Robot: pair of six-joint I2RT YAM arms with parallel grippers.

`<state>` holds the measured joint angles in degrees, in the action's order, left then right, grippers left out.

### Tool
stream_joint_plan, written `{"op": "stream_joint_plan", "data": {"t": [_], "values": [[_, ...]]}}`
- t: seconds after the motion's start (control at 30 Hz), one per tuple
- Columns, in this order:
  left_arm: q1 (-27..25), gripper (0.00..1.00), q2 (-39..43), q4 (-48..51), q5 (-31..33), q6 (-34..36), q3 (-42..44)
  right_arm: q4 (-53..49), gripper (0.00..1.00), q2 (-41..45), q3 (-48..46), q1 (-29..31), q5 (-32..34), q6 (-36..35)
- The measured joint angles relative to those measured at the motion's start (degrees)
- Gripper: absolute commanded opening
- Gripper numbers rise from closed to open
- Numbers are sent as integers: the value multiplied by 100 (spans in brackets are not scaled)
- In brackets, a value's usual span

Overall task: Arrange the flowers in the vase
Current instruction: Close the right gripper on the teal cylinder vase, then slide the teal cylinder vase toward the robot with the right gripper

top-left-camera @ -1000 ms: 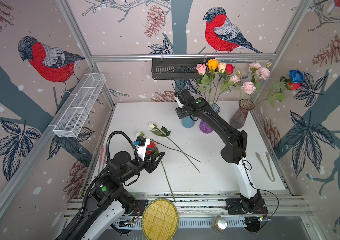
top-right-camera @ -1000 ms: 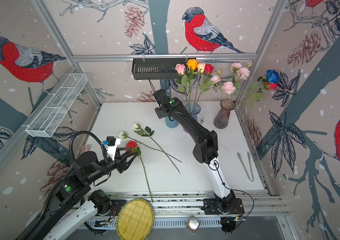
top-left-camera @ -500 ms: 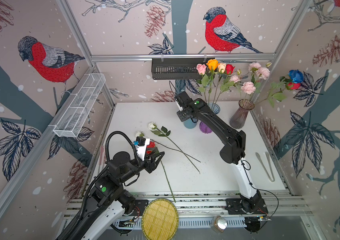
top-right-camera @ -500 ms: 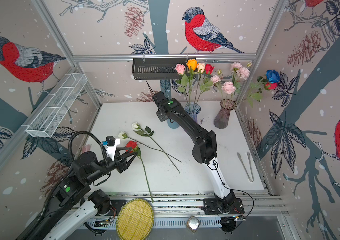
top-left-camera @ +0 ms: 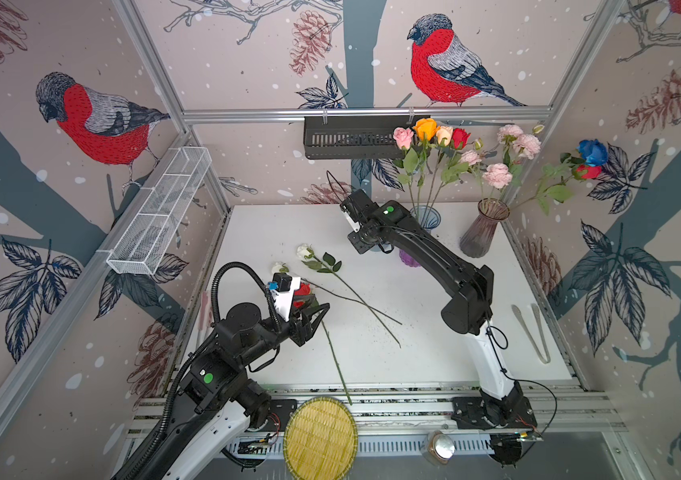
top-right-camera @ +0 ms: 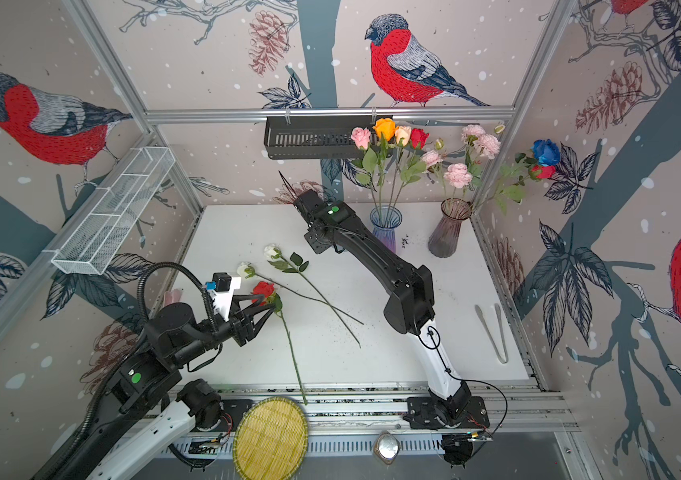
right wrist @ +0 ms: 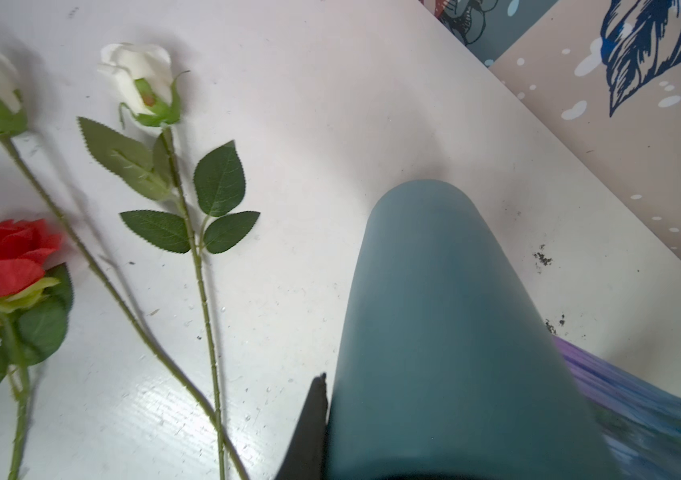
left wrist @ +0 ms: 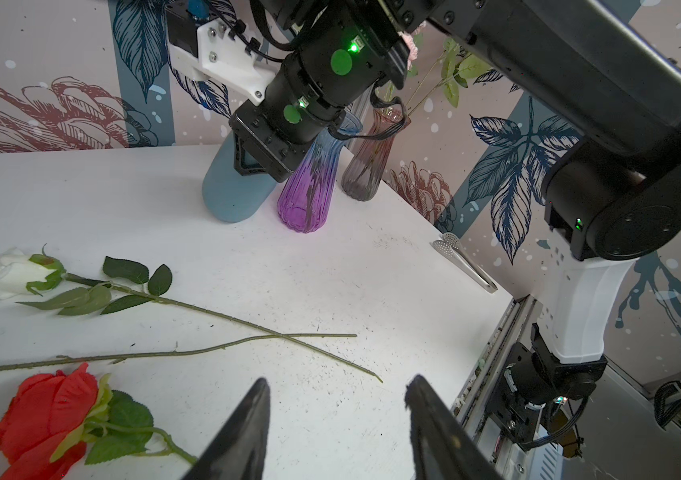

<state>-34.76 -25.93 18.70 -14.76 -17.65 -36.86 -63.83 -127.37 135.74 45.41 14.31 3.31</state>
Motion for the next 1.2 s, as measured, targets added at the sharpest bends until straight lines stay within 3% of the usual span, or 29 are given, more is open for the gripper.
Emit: {"op": "stream_joint_plan", "data": {"t": [0.27, 0.53, 0.9, 1.1, 1.2], "values": [[0, 54, -83, -2, -2, 0, 0, -413, 2, 1394, -1303, 433, -116, 310], [0, 54, -125, 0, -4, 0, 0, -632, 2, 1912, -2763, 461, -691, 448], [-44, 54, -66, 0, 7, 0, 0, -492, 2, 1965, -2872, 1029, -940, 575], [-129, 54, -48, 0, 50, 0, 0, -546, 2, 1961, -2658, 1604, -1799, 761], [-153, 54, -48, 0, 96, 0, 0, -518, 2, 2028, -2697, 1606, -2142, 879]]}}
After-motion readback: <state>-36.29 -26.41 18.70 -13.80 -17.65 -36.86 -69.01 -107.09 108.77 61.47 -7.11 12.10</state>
